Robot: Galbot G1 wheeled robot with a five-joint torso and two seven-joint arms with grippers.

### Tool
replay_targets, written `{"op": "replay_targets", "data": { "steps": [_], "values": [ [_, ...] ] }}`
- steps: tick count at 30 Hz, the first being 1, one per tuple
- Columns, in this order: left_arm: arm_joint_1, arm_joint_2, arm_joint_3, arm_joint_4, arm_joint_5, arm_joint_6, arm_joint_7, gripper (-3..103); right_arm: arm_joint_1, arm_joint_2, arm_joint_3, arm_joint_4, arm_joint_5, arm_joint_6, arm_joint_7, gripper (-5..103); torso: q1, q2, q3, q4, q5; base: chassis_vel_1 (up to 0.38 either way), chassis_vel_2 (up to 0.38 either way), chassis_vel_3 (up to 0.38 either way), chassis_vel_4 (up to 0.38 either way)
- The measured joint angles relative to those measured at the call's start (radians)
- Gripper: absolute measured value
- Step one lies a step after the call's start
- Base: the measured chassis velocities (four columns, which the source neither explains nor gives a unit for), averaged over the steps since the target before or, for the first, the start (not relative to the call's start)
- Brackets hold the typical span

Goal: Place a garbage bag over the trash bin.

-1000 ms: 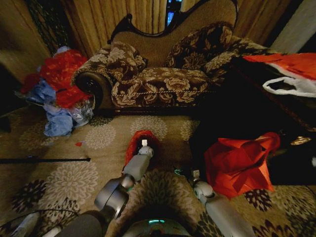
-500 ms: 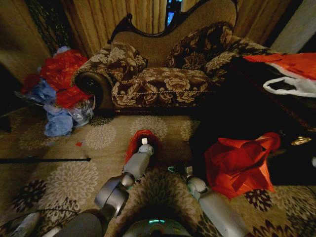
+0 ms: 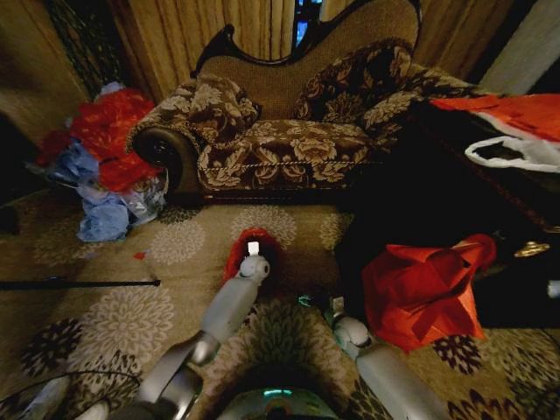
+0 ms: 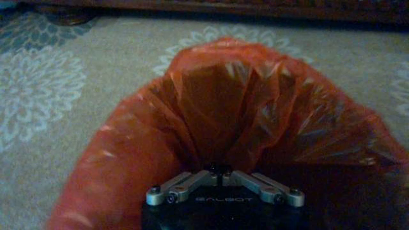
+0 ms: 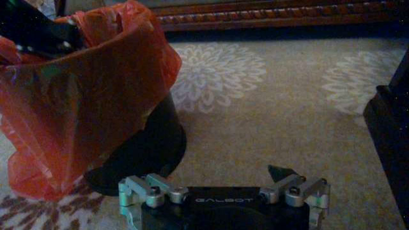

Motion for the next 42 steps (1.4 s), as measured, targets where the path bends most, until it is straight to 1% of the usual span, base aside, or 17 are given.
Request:
{"op": "replay_targets", "data": {
  "steps": [1,3,9,12,13,14,16,17,20,28,30,32,42],
  "values": [
    [0.0,0.0,0.0,0.0,0.0,0.0,0.0,0,0.0,0.0,0.0,0.0,0.0,0.0,0.0,100,0.0,0.0,0.0,0.0,0.0,0.0,0.0,0.0,0.0],
    [-0.007,0.012,0.007,0.001,-0.031,0.018,-0.012,0,-0.006,0.001,0.006,0.007,-0.001,0.001,0.0,100,0.0,0.0,0.0,0.0,0.0,0.0,0.0,0.0,0.0],
    [-0.03,0.014,0.007,0.019,-0.05,0.018,-0.03,0,-0.023,0.001,0.026,0.013,-0.004,0.004,-0.004,100,0.0,0.0,0.0,-0.0002,0.0001,0.0,0.0,0.0,0.0],
    [-0.053,0.004,0.014,0.059,-0.051,0.014,-0.033,0,-0.027,0.0,0.04,0.008,-0.006,0.008,-0.011,100,0.0,0.0,0.0,0.0,0.0001,0.0,0.0,0.0,0.0],
    [-0.072,-0.008,0.016,0.105,-0.051,0.012,-0.026,0,-0.029,-0.001,0.045,0.008,-0.006,0.009,-0.014,100,0.0,0.0,0.0,-0.0001,0.0001,0.0,0.0,0.0,0.0],
    [-0.072,-0.008,0.016,0.105,-0.051,0.012,-0.026,0,-0.029,-0.001,0.045,0.008,-0.006,0.009,-0.014,100,0.0,0.0,0.0,-0.0001,0.0001,0.0,0.0,0.0,0.0],
    [-0.107,-0.024,0.02,0.186,-0.051,0.009,0.009,0,-0.029,-0.003,0.05,0.007,-0.005,0.009,-0.018,100,0.0,0.0,0.0,-0.0003,0.0001,0.0,0.0,0.0,0.0],
    [-0.123,-0.03,0.022,0.217,-0.051,0.007,0.022,0,-0.029,-0.003,0.053,0.006,-0.005,0.01,-0.02,100,0.0,0.0,0.0,-0.0001,0.0001,0.0,0.0,0.0,0.0],
    [-0.138,-0.037,0.022,0.243,-0.051,0.006,0.03,0,-0.028,-0.004,0.054,-0.001,-0.003,0.011,-0.025,100,0.0,0.0,0.0,-0.0004,0.0,0.0,0.0,0.0,0.0],
    [-0.143,-0.04,-0.003,0.276,-0.05,0.008,0.01,0,-0.017,-0.005,0.045,-0.011,0.002,0.012,-0.035,100,0.0,0.0,0.0,0.0,0.0,0.0,0.0,0.0,0.0],
    [-0.151,-0.048,-0.022,0.331,-0.043,0.01,0.006,0,-0.015,-0.006,0.045,-0.01,0.005,0.013,-0.036,100,0.0,0.0,0.0,-0.0002,0.0001,0.0,0.0,0.0,0.0],
    [-0.152,-0.049,-0.029,0.352,-0.029,0.003,0.009,0,-0.015,-0.008,0.047,-0.006,0.008,0.013,-0.036,100,0.0,0.0,0.0,-0.0001,-0.0001,0.0,0.0,0.0,0.0],
    [-0.159,-0.066,-0.044,0.402,-0.018,0.006,0.028,0,-0.014,-0.009,0.044,0.017,0.014,0.013,-0.036,100,0.0,0.0,0.0,-0.0001,0.0,0.0,0.0,0.0,0.0]
  ]
}}
